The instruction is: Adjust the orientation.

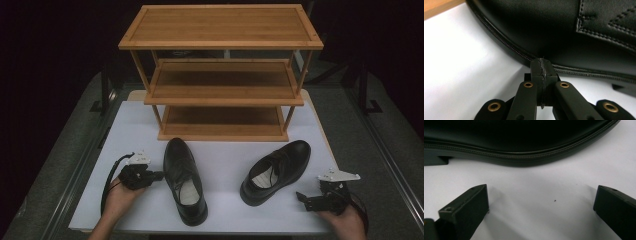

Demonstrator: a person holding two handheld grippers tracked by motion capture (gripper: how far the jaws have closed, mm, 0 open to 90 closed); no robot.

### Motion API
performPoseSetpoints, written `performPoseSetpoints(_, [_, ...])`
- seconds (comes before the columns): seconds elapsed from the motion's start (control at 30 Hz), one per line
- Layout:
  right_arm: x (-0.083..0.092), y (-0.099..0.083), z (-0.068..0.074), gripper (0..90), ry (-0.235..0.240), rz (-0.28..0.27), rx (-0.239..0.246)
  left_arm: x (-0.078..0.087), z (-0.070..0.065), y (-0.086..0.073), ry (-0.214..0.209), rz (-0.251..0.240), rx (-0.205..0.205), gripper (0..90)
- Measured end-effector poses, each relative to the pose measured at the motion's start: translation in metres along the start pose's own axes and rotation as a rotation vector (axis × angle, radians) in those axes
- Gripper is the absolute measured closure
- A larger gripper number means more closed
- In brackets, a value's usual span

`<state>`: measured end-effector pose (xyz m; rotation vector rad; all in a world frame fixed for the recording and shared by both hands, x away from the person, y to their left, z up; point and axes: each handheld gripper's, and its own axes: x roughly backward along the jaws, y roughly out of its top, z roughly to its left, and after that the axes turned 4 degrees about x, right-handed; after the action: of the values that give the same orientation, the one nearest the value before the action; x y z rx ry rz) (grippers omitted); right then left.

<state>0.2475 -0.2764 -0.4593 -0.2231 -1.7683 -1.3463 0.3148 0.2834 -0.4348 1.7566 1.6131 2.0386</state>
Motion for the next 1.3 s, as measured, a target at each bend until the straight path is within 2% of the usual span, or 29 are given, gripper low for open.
performPoseSetpoints(0.57, [0.0, 0.0, 0.0, 0.0, 0.0, 0.002, -0.003, -0.029, -0.006, 0.029, -0.025, -0.013, -0.026, 90.0])
performPoseSetpoints(0.93, [0.0, 0.0, 0.0, 0.0, 0.0, 0.001, -0.002, -0.031, -0.007, 0.03, -0.028, -0.014, -0.027, 90.0])
performPoseSetpoints(1.07, [0.0, 0.0, 0.0, 0.0, 0.002, 0.0, -0.003, -0.025, -0.006, 0.03, -0.014, -0.014, -0.046, 90.0])
performPoseSetpoints(1.1, [0.0, 0.0, 0.0, 0.0, 0.001, 0.003, -0.002, -0.02, -0.005, 0.029, -0.001, -0.017, -0.041, 81.8])
performPoseSetpoints(1.17, [0.0, 0.0, 0.0, 0.0, 0.004, 0.002, -0.007, -0.014, -0.002, 0.026, 0.013, -0.028, -0.041, 73.9])
performPoseSetpoints(1.27, [0.0, 0.0, 0.0, 0.0, 0.001, 0.005, -0.003, -0.007, -0.001, 0.022, 0.032, -0.026, -0.035, 57.3])
performPoseSetpoints(1.3, [0.0, 0.0, 0.0, 0.0, 0.001, 0.004, -0.003, -0.004, 0.0, 0.019, 0.042, -0.024, -0.034, 57.3])
